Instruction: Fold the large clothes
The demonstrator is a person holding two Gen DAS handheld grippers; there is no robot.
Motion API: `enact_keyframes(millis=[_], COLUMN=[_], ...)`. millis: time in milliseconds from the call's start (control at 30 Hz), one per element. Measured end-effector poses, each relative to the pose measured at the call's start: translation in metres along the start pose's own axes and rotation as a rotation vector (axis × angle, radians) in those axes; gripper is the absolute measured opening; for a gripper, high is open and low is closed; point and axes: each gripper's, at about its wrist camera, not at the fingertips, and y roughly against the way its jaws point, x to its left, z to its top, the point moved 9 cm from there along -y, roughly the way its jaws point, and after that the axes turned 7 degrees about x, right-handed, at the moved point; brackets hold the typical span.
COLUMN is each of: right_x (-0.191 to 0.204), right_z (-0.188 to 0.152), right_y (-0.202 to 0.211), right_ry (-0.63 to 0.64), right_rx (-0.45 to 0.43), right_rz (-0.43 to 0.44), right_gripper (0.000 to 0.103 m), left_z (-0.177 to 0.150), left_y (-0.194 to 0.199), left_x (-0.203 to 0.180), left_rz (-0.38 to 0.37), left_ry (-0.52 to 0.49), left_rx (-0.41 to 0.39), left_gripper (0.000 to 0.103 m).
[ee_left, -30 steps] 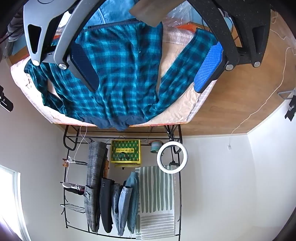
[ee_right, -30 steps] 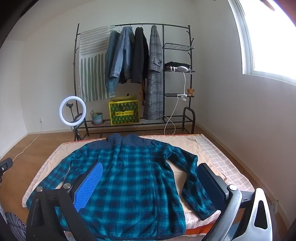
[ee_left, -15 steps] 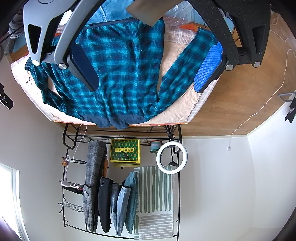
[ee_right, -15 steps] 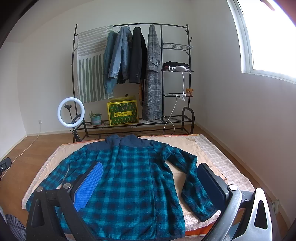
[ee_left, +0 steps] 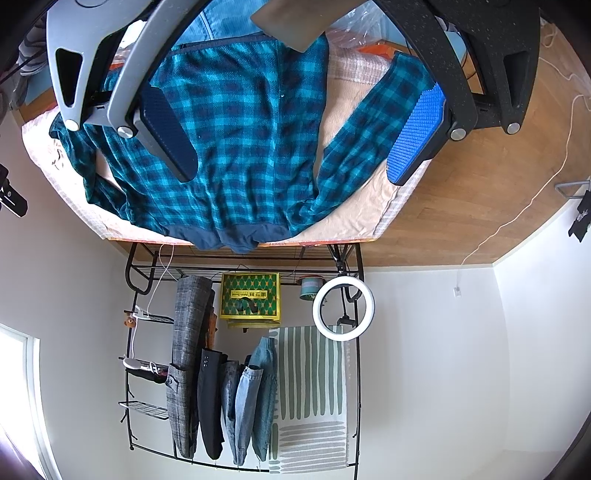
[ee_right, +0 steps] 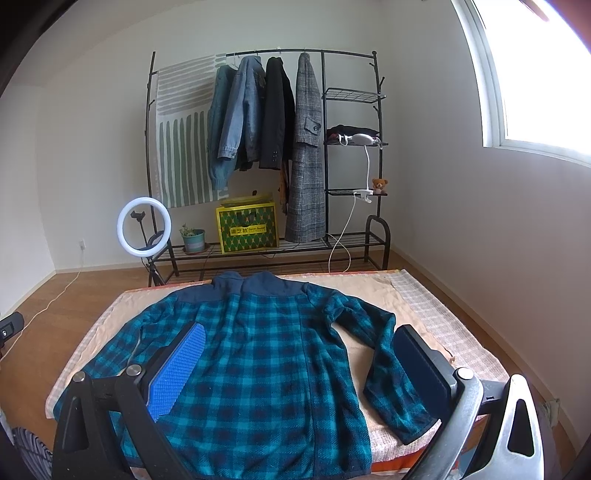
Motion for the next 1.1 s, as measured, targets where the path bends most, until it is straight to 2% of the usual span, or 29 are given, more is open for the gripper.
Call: enact_keyframes(millis=[1100], right_x=[0.0074], right_z=[-0.0003], right_y=[0.0012], right_ry=[0.003], right_rx=[0.007], right_rz=[-0.001], right_gripper=[0.103], left_z=[0.002], left_y=[0.0003], left_x=[-0.0009], left_rz=[0.001], left_ry=[0.002], left_rx=[-0.004], left_gripper=[0.103])
